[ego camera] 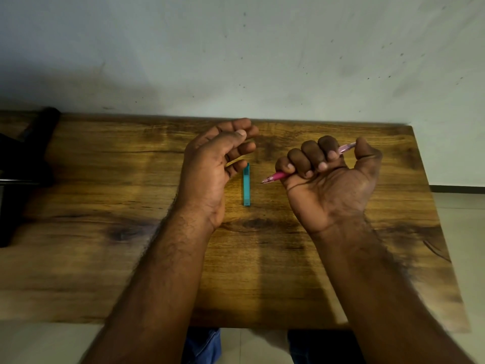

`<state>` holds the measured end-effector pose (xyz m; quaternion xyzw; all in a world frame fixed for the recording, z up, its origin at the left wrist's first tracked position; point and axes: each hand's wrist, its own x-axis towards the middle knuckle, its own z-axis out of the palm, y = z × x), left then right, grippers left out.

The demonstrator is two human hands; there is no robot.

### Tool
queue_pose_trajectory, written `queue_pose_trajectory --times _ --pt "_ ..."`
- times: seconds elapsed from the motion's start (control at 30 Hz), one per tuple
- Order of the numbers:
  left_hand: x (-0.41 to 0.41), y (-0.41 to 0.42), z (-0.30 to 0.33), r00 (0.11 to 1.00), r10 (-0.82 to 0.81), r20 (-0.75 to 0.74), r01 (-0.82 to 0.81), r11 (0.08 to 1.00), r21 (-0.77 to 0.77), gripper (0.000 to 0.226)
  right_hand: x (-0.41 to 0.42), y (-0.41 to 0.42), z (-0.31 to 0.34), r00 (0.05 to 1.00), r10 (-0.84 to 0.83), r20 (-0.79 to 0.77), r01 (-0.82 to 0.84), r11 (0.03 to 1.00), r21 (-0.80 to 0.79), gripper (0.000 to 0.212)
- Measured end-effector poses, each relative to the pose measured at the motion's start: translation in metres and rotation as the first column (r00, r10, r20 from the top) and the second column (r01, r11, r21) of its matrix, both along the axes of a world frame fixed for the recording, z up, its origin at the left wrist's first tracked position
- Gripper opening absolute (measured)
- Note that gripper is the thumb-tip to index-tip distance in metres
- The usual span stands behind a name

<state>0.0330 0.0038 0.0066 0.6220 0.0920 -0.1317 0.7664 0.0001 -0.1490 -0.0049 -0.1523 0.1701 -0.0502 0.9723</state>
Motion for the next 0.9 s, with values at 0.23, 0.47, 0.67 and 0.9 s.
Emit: queue_pose_trajectory --times 0.23,0.47,0.67,0.9 --pt "0.0001 -0.0002 -0.0009 1.000 -0.003 0.000 0.003 1.000 -0.007 0.023 0.0009 -0.0011 -0.0001 1.000 -0.006 -0.005 0.006 1.000 0.020 0.049" --pt "0.0001 -0.0003 -0.0007 1.000 0.001 0.000 -0.001 1.000 -0.009 0.023 0.0006 -0.0006 0.0005 1.000 -0.016 -0.012 0.016 1.000 0.020 0.049" --pt "0.0002 -0.0008 -0.0006 1.000 -0.001 0.000 0.001 1.000 -0.007 0.022 0.0003 0.0007 0.0007 1.000 -0.005 -0.018 0.005 1.000 0.017 0.049" --pt "-0.0001 -0.0007 -0.0002 1.000 -0.005 0.002 0.005 1.000 0.002 0.022 0.0001 0.0006 0.0005 1.000 -0.001 -0.023 0.001 1.000 -0.004 0.049"
